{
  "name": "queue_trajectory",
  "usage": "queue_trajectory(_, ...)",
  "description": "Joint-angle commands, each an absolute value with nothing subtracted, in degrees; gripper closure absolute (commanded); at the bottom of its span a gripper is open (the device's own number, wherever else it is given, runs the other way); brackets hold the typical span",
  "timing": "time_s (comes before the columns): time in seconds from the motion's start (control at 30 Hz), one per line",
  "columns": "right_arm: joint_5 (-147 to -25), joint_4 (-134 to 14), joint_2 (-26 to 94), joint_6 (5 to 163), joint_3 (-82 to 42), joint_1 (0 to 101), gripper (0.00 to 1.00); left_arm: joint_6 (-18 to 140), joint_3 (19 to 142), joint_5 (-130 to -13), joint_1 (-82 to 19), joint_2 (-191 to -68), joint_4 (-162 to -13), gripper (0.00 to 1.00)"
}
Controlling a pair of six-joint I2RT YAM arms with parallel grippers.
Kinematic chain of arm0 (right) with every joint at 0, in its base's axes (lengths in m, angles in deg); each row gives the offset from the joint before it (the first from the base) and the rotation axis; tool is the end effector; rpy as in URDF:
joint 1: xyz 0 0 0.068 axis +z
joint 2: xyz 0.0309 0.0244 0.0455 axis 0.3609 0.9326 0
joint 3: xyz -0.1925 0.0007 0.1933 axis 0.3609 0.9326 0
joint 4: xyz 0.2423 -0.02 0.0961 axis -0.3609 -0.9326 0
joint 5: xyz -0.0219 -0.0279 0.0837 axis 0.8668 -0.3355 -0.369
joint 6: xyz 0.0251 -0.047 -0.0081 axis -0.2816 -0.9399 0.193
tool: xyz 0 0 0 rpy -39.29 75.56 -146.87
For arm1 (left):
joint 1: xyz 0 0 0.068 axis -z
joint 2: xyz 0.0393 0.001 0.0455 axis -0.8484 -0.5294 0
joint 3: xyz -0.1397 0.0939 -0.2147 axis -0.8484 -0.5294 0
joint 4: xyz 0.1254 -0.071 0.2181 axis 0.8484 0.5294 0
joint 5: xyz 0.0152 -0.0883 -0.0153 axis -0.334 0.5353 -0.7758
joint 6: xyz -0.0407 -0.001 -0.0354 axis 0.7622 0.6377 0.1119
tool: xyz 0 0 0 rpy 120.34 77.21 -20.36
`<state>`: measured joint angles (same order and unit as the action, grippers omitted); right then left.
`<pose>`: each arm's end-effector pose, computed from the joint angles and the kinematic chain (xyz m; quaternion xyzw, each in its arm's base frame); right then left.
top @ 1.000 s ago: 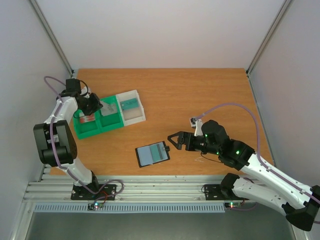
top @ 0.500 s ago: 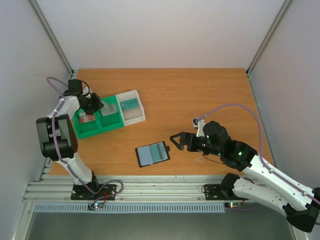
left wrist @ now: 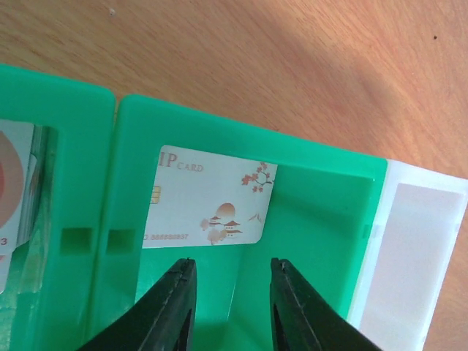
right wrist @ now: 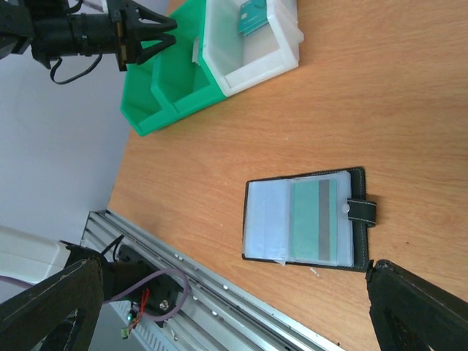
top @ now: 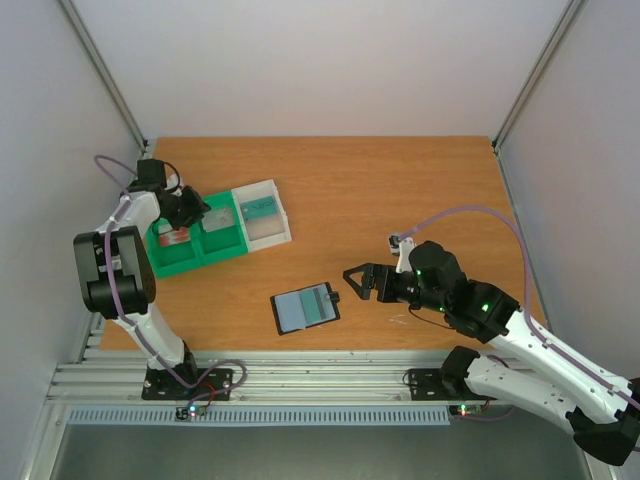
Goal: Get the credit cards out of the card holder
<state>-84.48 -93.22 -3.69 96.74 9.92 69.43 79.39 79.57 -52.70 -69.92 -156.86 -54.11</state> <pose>0.1062 0.1250 0.3086 -0.2424 0.8354 0.3147 0.3799 0.3620 0.0596 0.2021 -0.2821 0.9025 -0.2605 0.1948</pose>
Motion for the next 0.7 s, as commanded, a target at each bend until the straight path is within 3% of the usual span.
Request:
queue_trajectory(0.0, -83.49, -94.23, -3.93, 94.07, 8.41, 69.50, 0.02, 78.24, 82.20, -54.30, -70.08, -156.30, -51.70, 0.69)
queue_trajectory(0.27, -78.42, -102.09, 0.77, 90.20, 3.30, 69.47, 0.01, 77.21, 82.52, -54.92, -70.08, -150.66, -45.12, 0.47)
queue_trajectory(0.47, -84.83, -99.87, 6.29, 90.24, 4.19, 69.50, 0.02, 76.32, 78.58, -50.34, -70.08, -142.32, -39.71, 0.44)
queue_trajectory(0.6, -88.69, -96.48, 9.51, 90.59, 6.27, 69.49, 0.12, 76.51, 73.53, -46.29, -69.65, -134.91, -38.12, 0.48)
queue_trajectory(0.67, -90.31, -93.71, 10.72, 91.06, 7.91, 69.50, 0.25, 76.12, 71.49, -45.26, -69.01, -131.30, -36.81, 0.51)
